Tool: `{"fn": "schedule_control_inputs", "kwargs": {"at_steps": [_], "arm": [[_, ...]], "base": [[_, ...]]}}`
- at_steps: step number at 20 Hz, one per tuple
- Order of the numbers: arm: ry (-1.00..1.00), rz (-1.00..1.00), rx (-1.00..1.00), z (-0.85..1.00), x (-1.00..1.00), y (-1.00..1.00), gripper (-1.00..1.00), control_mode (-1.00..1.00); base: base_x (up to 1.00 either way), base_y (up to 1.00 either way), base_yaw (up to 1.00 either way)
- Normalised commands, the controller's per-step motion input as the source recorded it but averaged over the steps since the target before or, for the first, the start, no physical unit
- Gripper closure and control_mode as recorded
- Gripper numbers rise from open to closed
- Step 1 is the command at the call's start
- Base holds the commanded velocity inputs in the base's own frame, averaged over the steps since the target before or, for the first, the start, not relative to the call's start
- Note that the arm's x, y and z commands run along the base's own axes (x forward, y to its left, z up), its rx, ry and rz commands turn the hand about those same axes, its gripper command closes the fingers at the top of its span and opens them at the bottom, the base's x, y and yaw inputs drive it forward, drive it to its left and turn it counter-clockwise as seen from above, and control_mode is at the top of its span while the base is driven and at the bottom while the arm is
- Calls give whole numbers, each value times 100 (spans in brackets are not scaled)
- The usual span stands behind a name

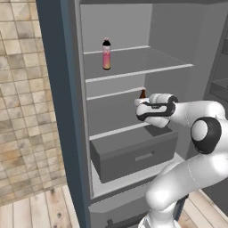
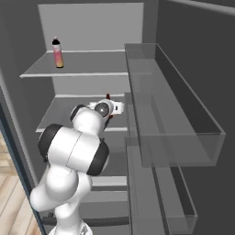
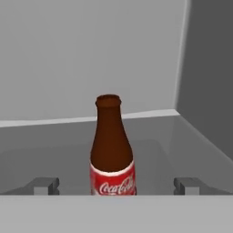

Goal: Open the fridge, grab two sodas, and place both sodas inside the bowl with ice on the dining counter.

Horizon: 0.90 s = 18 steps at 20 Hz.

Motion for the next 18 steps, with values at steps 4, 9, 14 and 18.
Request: {"fn": "schedule_control_inputs", "kwargs": {"at_steps": [4, 9, 14, 18], "arm": [[1, 0, 0, -2, 13, 5, -100, -100], [1, 0, 0, -2, 20, 12, -100, -100], [0, 0, 0, 0, 17, 6, -100, -100], [0, 0, 0, 0, 13, 0, -100, -100]], "base": [[0, 0, 0], [0, 0, 0], [0, 0, 0], [0, 0, 0]]}}
